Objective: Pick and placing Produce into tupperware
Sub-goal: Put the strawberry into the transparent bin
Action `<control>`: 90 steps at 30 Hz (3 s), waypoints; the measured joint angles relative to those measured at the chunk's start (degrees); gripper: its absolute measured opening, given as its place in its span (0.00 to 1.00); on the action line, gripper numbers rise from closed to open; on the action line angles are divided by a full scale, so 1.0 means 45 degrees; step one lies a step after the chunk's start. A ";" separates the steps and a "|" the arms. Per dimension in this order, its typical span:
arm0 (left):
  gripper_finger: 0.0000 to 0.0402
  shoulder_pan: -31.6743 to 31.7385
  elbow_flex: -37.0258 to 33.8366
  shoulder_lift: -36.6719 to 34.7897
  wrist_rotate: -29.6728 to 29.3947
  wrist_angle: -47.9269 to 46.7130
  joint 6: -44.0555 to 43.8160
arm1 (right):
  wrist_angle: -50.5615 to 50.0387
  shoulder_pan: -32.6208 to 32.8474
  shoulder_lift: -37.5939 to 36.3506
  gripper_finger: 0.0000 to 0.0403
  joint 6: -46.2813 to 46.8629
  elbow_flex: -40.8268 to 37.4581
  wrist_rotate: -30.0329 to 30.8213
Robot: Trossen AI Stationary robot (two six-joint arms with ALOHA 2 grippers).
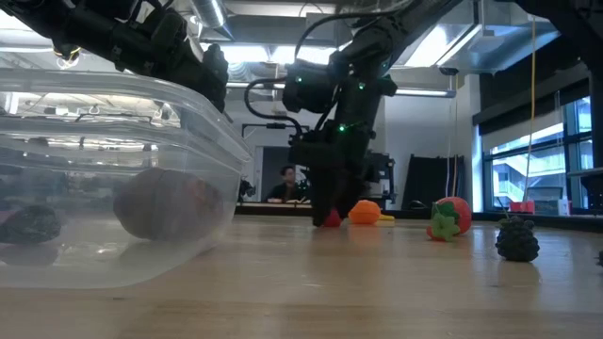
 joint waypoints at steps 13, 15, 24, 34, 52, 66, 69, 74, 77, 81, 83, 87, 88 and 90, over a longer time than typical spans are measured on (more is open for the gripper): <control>0.44 0.0000 0.0000 0.0000 0.0000 0.0000 0.0002 | -0.0115 -0.0019 0.0038 0.31 -0.0220 -0.0025 -0.0062; 0.44 0.0000 0.0000 0.0000 0.0000 0.0000 0.0005 | -0.0290 -0.0019 0.0001 0.31 -0.0385 0.0090 -0.0079; 0.44 0.0003 0.0000 0.0000 -0.0005 0.0000 0.0012 | -0.1538 0.0049 -0.0447 0.33 -0.1336 0.2468 -0.1304; 0.44 0.0331 0.0000 -0.0071 -0.0183 -0.0041 0.2017 | -0.1934 0.1179 -0.0423 0.31 -0.3174 0.6539 -0.3049; 0.44 0.0860 0.0010 -0.0083 -0.0170 -0.0300 0.2354 | 0.0416 0.3797 0.0455 0.31 -0.3247 0.7660 -0.3031; 0.44 0.0860 0.0010 -0.0083 -0.0185 -0.0372 0.2361 | 0.0284 0.4228 0.2465 0.31 -0.3574 0.7655 -0.4916; 0.44 0.0860 0.0010 -0.0083 -0.0185 -0.0374 0.2361 | 0.0151 0.4463 0.2919 0.31 -0.3569 0.7655 -0.4571; 0.44 0.0860 0.0010 -0.0083 -0.0189 -0.0369 0.2353 | 0.0133 0.4937 0.3691 0.31 -0.3564 0.7653 -0.4355; 0.44 0.0860 0.0010 -0.0083 -0.0189 -0.0369 0.2341 | 0.0118 0.5188 0.3963 0.31 -0.3560 0.7640 -0.4347; 0.44 0.0860 0.0010 -0.0083 -0.0189 -0.0369 0.2341 | 0.0131 0.5376 0.4050 0.31 -0.3577 0.7645 -0.4265; 0.44 0.0860 0.0010 -0.0083 -0.0189 -0.0369 0.2336 | 0.0108 0.5421 0.4066 0.31 -0.3574 0.7645 -0.4140; 0.44 0.0860 0.0010 -0.0083 -0.0194 -0.0369 0.2341 | 0.0099 0.5421 0.4074 0.31 -0.3561 0.7645 -0.4019; 0.44 0.0860 0.0010 -0.0083 -0.0194 -0.0369 0.2341 | 0.0096 0.5421 0.4074 0.32 -0.3545 0.7645 -0.4017; 0.44 0.0860 0.0010 -0.0083 -0.0194 -0.0369 0.2341 | 0.0089 0.5421 0.4074 0.33 -0.3578 0.7645 -0.4019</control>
